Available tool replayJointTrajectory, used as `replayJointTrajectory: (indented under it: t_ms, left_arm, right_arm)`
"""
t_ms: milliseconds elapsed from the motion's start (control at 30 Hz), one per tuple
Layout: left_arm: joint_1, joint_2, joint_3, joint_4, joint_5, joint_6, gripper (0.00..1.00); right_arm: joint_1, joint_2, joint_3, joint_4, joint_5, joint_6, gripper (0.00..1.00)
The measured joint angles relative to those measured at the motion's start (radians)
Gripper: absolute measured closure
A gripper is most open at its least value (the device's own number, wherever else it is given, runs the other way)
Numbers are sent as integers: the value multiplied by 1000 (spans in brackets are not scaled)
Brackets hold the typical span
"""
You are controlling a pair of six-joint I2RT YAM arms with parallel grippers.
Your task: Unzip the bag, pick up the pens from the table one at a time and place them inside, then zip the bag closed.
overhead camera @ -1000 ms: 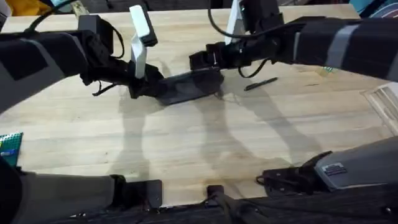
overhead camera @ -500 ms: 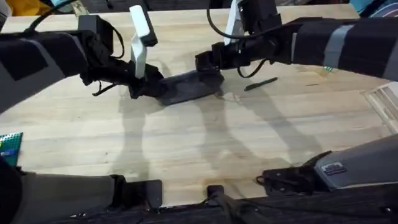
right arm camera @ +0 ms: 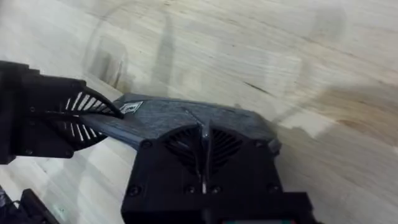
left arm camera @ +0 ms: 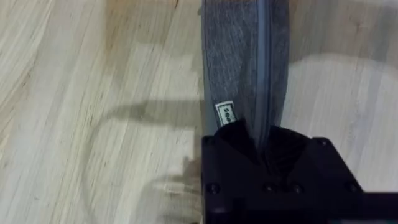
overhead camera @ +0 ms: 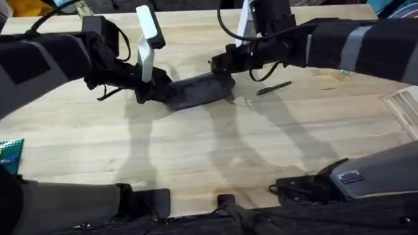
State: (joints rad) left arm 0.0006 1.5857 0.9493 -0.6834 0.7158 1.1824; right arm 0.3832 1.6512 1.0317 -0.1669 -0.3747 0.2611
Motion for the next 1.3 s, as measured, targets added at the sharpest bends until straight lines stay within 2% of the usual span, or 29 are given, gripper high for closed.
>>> replayJointTrajectory:
  t_ms: [233,667,1000,1300]
  left_arm:
    - [0,0,0,3,-1,0,955]
    - [4,0,0,3,-2,0,955]
    - [10,0,0,7,-5,0,956]
    - [10,0,0,5,-5,0,956]
  right_arm:
    - [7,-61,0,-12,-17,0,972]
    - [177,-67,0,85,16,3,972]
    - [263,29,0,308,30,61,972]
    - [313,57,0,371,42,76,972]
